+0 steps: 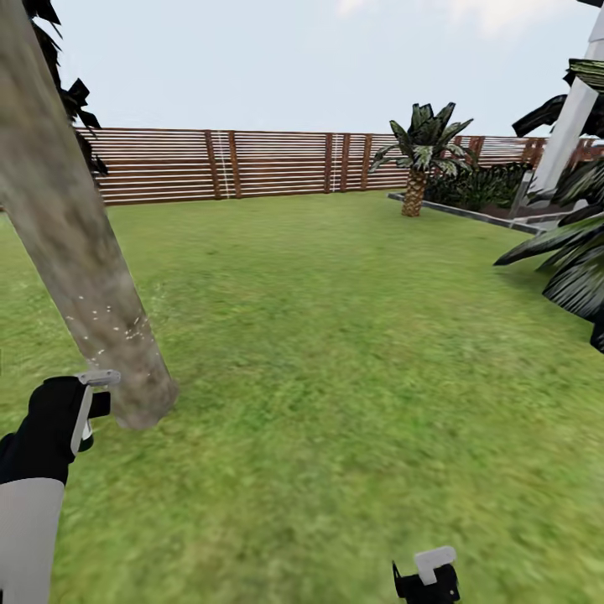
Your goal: In the garden, pick up the pesticide atomizer on the floor and spray pesticide onto both trees until each tree trunk is fully covered.
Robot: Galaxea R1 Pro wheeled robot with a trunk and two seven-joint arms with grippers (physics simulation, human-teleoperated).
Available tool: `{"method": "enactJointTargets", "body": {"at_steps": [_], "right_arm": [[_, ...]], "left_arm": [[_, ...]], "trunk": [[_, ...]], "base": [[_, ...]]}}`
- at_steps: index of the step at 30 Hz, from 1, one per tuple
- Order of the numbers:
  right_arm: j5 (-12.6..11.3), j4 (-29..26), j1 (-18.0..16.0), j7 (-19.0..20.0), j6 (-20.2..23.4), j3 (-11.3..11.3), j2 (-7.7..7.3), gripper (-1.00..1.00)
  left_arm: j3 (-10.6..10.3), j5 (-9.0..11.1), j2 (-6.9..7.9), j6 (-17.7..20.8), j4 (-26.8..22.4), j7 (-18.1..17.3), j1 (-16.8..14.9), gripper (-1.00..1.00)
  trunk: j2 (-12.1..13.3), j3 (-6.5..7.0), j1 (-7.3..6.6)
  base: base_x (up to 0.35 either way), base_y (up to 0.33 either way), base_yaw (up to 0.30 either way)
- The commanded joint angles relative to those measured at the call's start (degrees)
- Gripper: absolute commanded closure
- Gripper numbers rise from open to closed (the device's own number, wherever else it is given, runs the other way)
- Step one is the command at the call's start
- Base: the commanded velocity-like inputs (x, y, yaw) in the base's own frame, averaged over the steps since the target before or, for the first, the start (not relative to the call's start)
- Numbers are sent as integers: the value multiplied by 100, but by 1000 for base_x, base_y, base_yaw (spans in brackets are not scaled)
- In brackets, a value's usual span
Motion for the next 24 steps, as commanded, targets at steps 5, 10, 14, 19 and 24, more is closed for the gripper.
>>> {"method": "enactJointTargets", "body": {"at_steps": [5,10,14,19,24], "right_arm": [[61,5,-3,-27,-16,-33,3,-100],[61,5,-3,-27,-16,-33,3,-100],[61,5,-3,-27,-16,-33,3,-100],[61,5,-3,-27,-16,-33,3,-100],[63,5,-3,-27,-16,-33,3,-100]], "left_arm": [[-6,-25,-20,16,-3,-6,-5,100],[9,-25,-33,16,4,-1,1,100],[151,-37,18,16,3,3,66,100],[391,-38,189,16,0,3,337,100],[107,-18,92,16,-3,3,434,100]], "trunk": [[-2,-5,1],[-2,-5,1],[-2,-5,1],[-2,-5,1],[-2,-5,1]], "base": [[221,-192,43],[46,-261,2],[2,-116,33],[0,-7,240],[99,-66,150]]}}
